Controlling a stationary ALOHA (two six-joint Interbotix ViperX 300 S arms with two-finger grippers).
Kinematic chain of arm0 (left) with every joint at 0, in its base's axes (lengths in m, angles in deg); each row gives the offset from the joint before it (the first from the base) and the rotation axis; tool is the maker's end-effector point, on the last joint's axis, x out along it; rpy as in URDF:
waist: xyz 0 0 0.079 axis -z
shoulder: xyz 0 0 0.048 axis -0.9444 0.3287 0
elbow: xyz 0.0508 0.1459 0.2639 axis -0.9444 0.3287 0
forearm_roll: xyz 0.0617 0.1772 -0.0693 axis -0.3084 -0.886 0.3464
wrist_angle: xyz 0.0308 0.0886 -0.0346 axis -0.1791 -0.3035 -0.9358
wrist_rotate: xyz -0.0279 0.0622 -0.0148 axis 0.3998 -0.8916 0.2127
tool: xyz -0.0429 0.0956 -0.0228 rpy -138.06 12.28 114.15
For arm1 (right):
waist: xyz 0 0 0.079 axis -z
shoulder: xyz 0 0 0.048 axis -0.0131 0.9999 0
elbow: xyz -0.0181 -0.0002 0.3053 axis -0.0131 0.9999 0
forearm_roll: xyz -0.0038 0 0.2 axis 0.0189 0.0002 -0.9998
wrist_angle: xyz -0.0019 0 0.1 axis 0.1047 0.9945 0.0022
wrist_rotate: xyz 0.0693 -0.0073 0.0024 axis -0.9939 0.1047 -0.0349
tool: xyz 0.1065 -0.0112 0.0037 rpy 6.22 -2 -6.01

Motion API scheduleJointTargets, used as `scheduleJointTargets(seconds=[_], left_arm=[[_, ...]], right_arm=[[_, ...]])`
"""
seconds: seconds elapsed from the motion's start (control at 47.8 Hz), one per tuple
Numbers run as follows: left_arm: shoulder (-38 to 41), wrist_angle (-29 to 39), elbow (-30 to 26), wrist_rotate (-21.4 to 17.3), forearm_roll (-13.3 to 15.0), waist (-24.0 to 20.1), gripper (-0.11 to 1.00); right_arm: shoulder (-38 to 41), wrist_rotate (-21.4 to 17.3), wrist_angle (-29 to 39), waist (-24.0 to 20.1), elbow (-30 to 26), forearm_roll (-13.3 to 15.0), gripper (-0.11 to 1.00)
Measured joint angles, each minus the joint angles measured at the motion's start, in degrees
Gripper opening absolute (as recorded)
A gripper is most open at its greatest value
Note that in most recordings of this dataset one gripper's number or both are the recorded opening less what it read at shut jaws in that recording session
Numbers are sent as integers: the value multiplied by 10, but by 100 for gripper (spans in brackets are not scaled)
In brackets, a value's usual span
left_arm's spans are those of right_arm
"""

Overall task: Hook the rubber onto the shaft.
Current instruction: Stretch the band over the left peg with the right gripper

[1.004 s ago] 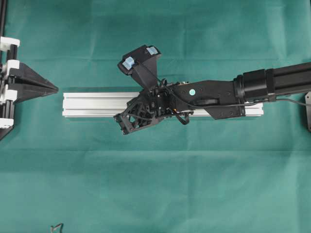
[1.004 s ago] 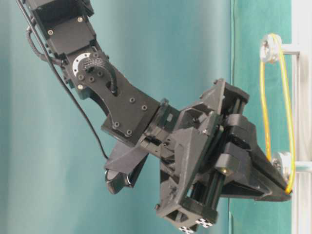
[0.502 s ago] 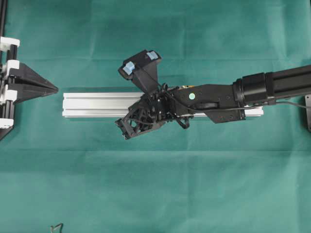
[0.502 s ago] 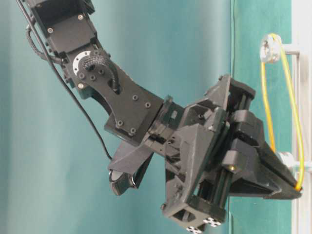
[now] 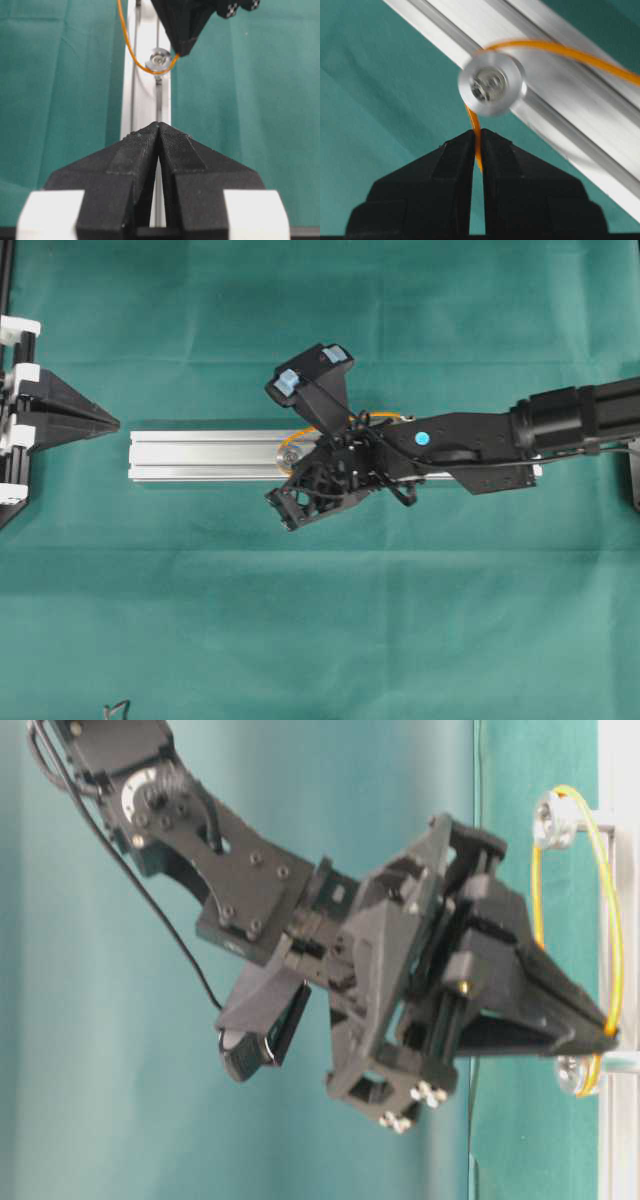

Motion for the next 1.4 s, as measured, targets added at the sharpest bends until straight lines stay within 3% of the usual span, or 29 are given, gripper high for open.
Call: scheduleJointTargets(seconds=[0.481,1.109,1.213,1.402], left_arm=[[0,0,0,0,1,1,0],[0,0,-1,0,0,0,0],[0,-1,0,-1,0,0,0],[0,0,0,0,0,0,0]], right_arm=[[-40,3,2,1,50,14,7],[-43,8,1,1,53,16,9],[-43,10,0,1,54,16,28],[-43,11,1,2,53,16,85]])
